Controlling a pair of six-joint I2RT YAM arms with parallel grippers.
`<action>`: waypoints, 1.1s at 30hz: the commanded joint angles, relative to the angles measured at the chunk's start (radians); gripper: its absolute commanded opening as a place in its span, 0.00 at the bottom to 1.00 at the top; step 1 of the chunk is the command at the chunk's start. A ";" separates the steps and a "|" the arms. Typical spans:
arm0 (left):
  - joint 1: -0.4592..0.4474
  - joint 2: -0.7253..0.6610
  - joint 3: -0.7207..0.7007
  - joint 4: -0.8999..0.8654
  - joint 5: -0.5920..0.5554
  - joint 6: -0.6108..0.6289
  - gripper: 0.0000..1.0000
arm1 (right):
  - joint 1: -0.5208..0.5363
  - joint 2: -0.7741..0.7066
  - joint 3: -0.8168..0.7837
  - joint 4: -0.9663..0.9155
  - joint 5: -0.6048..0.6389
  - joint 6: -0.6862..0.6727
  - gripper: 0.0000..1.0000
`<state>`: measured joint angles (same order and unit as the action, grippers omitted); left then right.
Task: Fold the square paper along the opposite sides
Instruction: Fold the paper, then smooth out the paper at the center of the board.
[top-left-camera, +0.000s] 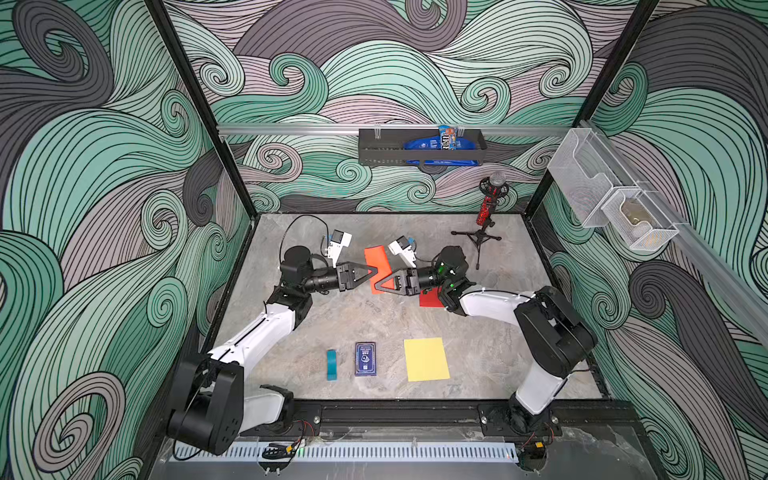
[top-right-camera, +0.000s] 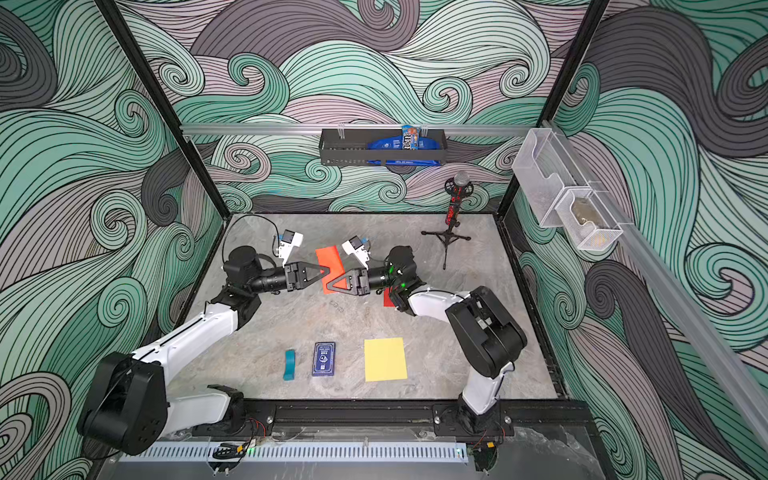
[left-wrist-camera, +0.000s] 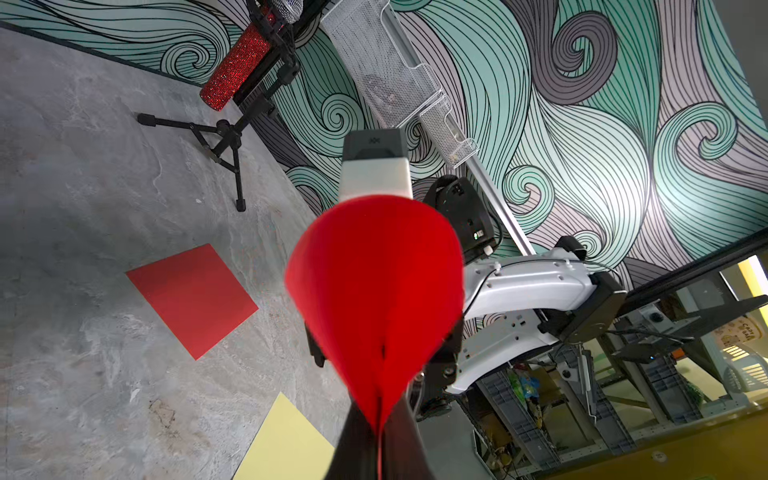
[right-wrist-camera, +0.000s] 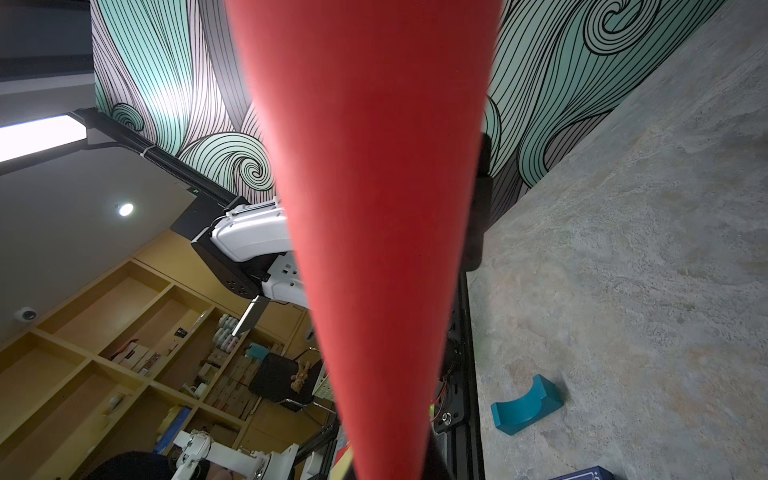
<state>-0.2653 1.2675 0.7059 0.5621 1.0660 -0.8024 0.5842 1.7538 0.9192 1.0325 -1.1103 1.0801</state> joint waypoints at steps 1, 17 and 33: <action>-0.006 0.015 0.047 0.007 0.005 0.014 0.00 | 0.006 -0.020 0.023 -0.028 -0.016 -0.028 0.10; -0.002 0.218 0.242 -0.715 -0.279 0.439 0.00 | -0.102 -0.485 -0.267 -0.429 0.514 -0.977 0.79; -0.075 0.712 0.438 -0.990 -0.545 0.644 0.00 | 0.093 -0.166 -0.313 -0.264 0.826 -1.179 0.41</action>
<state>-0.3332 1.9427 1.1206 -0.3576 0.5926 -0.2085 0.6487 1.5368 0.5835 0.7238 -0.3298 -0.0986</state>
